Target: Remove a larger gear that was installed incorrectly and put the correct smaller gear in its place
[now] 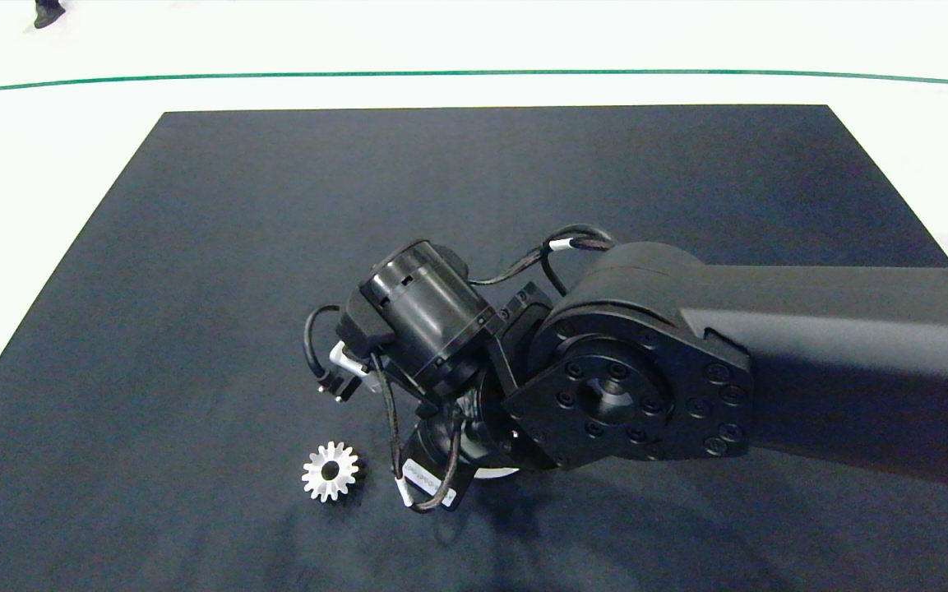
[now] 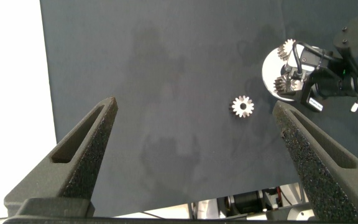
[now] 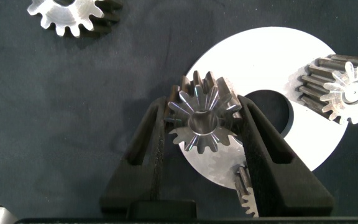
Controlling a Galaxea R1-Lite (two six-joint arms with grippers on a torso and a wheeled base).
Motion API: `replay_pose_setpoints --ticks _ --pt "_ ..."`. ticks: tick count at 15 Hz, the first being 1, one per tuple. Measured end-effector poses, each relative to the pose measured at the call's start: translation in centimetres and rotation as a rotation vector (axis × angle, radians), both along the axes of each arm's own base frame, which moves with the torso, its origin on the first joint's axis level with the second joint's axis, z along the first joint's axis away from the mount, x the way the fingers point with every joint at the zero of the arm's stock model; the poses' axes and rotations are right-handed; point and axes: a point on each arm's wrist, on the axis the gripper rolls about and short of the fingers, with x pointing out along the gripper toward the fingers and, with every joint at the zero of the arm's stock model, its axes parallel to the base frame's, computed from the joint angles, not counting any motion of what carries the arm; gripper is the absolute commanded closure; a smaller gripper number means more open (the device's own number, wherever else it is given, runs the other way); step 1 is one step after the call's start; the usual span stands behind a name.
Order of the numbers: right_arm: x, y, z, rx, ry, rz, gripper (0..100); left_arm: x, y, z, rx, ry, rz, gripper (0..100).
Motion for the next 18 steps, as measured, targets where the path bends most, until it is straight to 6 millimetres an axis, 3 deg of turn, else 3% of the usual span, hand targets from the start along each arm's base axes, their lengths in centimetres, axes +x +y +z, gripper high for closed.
replay_pose_setpoints --ticks 10,11,18 --pt "0.10 -0.11 -0.33 -0.010 0.008 -0.003 60 0.00 0.00 0.01 -0.001 -0.001 0.001 0" --pt "0.08 -0.13 -0.39 -0.013 0.008 -0.003 0 0.00 0.00 0.00 0.000 0.000 0.000 0" --pt "0.00 -0.19 -0.51 -0.020 0.012 -0.002 0 0.00 0.00 0.01 -0.001 -0.001 0.001 0"
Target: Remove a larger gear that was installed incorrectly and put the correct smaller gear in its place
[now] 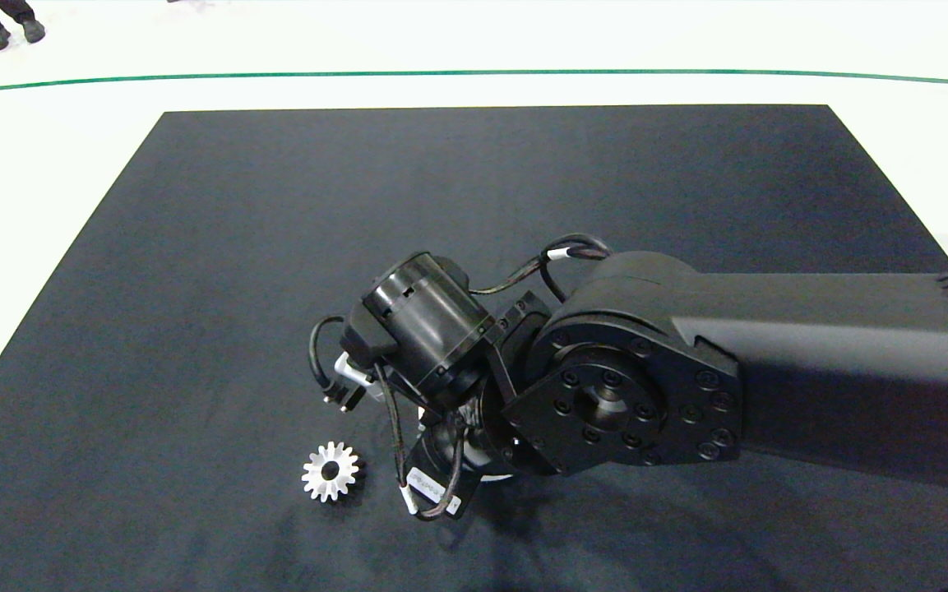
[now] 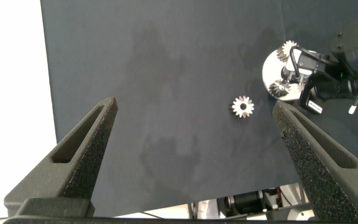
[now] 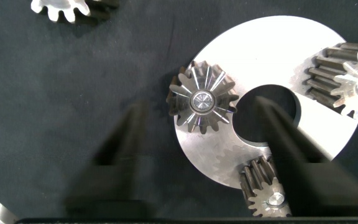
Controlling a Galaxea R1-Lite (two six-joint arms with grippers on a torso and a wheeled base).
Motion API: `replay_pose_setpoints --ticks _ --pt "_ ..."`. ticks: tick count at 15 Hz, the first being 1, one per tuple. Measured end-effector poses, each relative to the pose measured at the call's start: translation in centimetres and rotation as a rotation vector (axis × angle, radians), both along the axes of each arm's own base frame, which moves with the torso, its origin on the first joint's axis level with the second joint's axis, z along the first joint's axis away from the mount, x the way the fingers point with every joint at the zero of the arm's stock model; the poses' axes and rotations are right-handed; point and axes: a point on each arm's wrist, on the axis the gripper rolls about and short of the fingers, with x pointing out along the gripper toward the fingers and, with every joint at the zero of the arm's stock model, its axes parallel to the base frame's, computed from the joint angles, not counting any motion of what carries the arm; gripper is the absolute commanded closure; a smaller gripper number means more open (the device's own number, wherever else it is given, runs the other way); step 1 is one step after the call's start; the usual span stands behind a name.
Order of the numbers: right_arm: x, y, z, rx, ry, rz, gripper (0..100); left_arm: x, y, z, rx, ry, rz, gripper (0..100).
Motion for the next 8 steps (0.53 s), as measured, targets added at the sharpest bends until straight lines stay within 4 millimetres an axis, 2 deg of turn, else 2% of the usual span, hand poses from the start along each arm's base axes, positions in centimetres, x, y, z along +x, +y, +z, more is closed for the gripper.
replay_pose_setpoints --ticks 4,8 --pt "-0.6 -0.8 1.5 0.029 -0.015 0.004 0 0.0 0.0 0.0 0.000 0.000 0.000 0" --pt "-2.3 -3.6 5.6 0.113 -0.066 -0.022 0 0.1 -0.1 0.0 0.000 -0.002 -0.006 0"
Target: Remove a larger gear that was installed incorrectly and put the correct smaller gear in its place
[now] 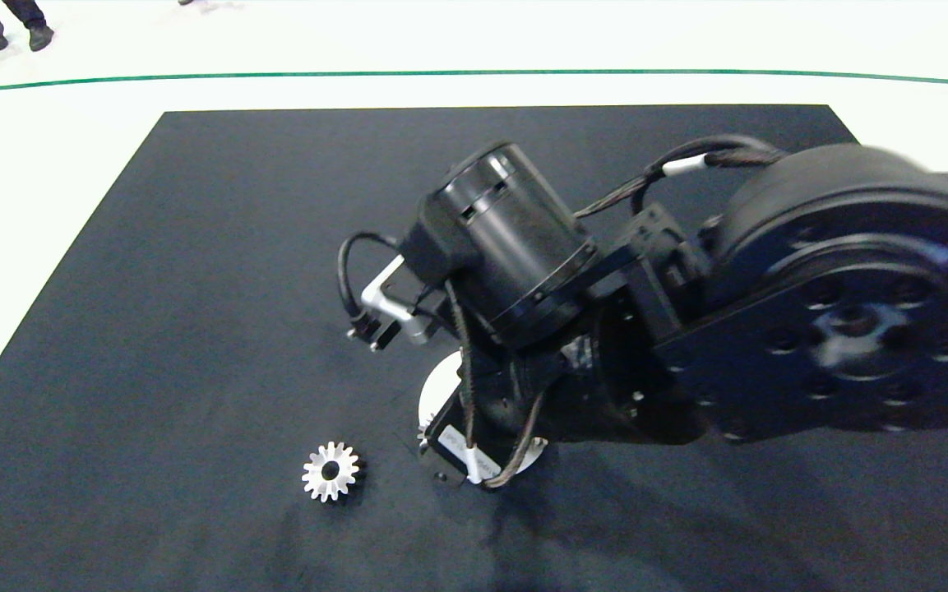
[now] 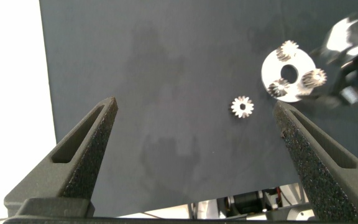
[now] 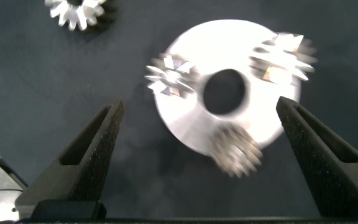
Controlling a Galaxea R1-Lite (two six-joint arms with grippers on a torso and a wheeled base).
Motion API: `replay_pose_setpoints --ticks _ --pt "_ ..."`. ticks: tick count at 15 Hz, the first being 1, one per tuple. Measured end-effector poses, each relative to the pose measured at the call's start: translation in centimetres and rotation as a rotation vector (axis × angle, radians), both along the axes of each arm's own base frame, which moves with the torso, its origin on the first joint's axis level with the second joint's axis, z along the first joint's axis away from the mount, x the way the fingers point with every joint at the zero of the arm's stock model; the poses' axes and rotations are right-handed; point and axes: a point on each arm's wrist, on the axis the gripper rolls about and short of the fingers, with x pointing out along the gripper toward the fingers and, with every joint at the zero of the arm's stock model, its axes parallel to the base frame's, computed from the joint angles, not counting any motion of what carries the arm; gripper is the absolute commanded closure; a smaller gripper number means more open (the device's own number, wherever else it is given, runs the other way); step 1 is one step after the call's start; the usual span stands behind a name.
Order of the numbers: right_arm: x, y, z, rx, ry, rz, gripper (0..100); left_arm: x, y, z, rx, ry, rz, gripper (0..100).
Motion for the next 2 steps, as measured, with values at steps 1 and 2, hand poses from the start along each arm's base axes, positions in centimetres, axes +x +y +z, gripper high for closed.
replay_pose_setpoints --ticks 1,2 --pt "-0.5 -1.2 1.4 0.031 -0.022 -0.025 0 0.0 0.0 0.0 0.000 -0.001 0.000 0" --pt "-1.0 -2.6 2.6 0.056 -0.043 -0.048 0 0.0 0.0 0.0 -0.002 -0.002 0.003 0"
